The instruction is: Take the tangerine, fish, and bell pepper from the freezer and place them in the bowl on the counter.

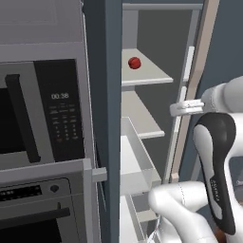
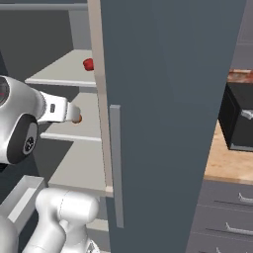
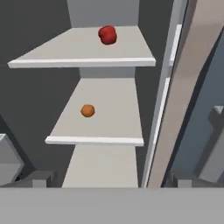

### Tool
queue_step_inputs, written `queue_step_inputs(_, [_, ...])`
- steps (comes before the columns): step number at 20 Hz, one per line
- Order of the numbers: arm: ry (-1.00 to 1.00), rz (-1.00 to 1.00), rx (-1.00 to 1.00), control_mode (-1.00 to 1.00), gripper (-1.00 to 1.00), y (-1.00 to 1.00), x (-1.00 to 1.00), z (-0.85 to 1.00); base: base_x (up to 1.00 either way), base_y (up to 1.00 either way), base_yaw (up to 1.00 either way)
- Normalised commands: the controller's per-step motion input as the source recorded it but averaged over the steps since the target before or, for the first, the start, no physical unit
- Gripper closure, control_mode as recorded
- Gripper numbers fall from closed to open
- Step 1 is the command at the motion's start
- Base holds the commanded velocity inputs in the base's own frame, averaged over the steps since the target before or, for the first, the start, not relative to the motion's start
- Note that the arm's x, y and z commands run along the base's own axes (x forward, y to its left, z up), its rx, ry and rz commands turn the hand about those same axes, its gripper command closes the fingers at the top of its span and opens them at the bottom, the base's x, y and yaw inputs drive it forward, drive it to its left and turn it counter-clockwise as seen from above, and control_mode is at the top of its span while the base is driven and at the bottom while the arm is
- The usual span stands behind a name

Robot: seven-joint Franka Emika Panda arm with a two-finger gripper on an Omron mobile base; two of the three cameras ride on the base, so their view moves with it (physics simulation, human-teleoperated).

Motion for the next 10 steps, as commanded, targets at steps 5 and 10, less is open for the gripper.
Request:
queue_step_inputs(5, [-0.02,0.05,0.00,-1.00,-1.00,0.26,0.35,0.30,0.00,0.00,0.00])
queue_step_inputs(10, [0.00,0.00,0.00,-1.00,-1.00,0.23,0.26,0.38,0.00,0.00,0.00])
